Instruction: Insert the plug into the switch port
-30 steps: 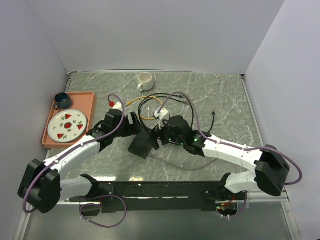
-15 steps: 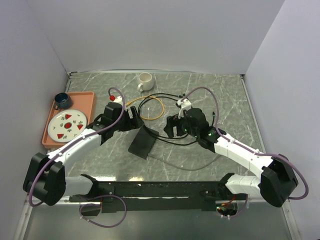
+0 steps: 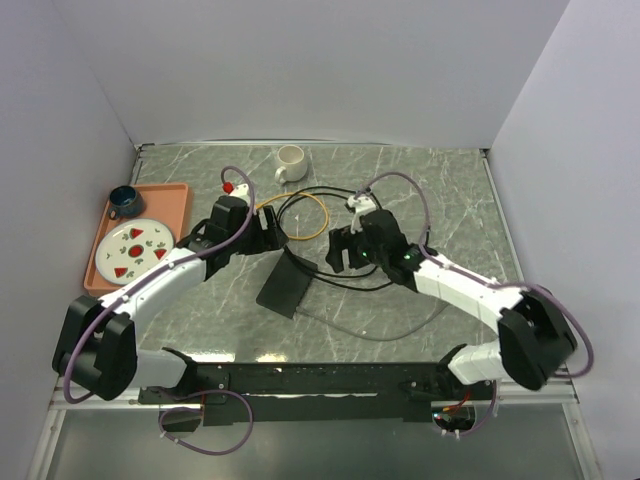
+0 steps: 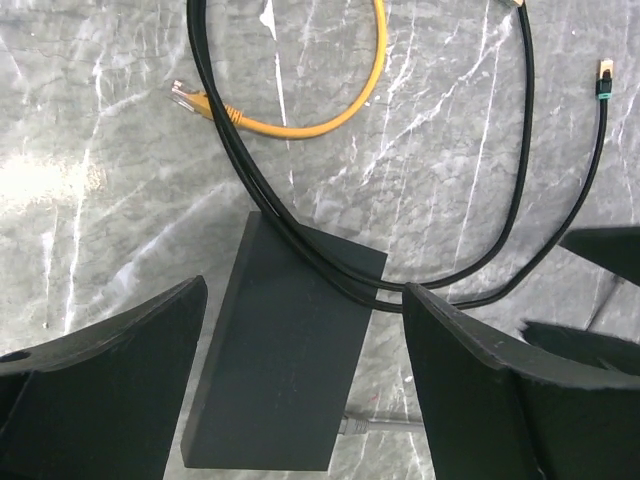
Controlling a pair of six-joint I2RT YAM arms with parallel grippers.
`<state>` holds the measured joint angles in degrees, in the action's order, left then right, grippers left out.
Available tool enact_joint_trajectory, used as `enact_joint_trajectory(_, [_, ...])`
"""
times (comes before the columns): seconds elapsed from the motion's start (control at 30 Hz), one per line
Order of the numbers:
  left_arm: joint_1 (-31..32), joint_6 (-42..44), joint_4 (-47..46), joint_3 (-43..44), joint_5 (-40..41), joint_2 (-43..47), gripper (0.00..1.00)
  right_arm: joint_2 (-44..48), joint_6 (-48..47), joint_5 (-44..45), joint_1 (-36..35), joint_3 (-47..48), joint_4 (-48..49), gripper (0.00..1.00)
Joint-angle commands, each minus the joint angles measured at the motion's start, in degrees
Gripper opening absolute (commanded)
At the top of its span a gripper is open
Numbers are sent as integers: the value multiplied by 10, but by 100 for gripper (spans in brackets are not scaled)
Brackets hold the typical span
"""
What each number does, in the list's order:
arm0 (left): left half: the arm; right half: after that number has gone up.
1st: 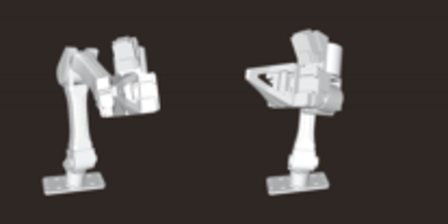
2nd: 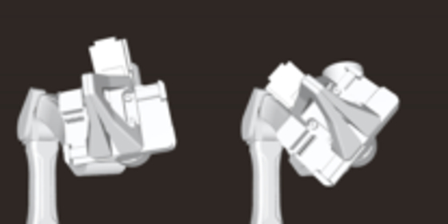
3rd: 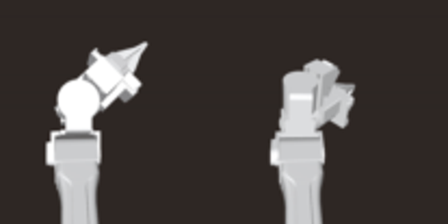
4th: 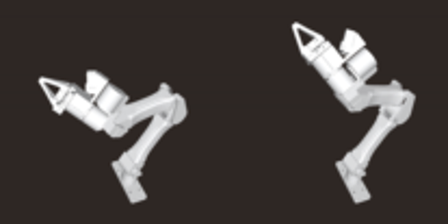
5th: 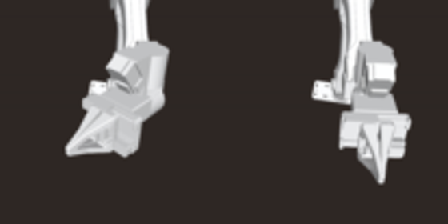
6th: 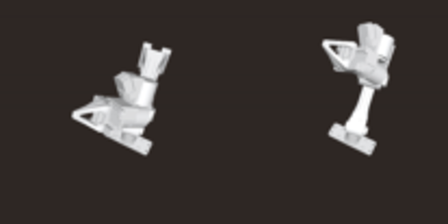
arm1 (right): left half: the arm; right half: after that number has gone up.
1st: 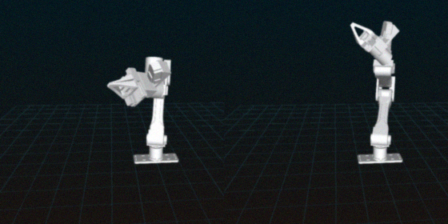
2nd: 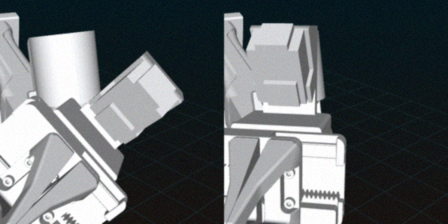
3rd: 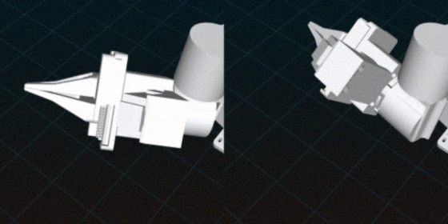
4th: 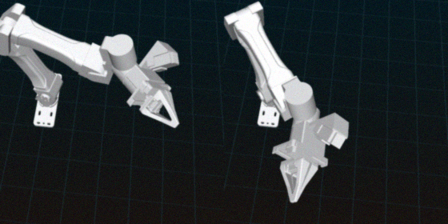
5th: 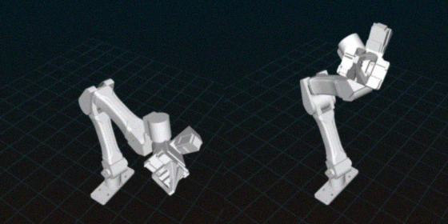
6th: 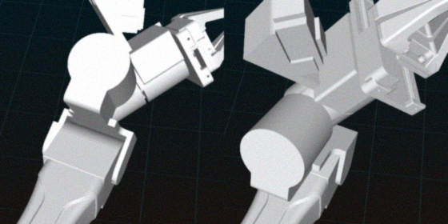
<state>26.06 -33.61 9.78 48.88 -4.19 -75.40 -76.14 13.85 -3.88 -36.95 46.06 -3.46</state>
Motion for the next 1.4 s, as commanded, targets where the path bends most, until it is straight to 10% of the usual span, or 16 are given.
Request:
enact_joint_trajectory(0.0, [-15,10,0,16,7,3,85,-62,-17,-7,3,88,-2,89])
enact_joint_trajectory(0.4, [-57,0,-37,35,-92,-82,64,-138,-11,-135,-1,117,27,74])
enact_joint_trajectory(1.13, [-59,-8,-45,-16,-107,-40,67,-222,-50,-53,-73,92,-21,62])
enact_joint_trajectory(1.37, [-59,-7,-33,-27,-96,-16,67,-214,-55,-46,-88,108,-26,0])
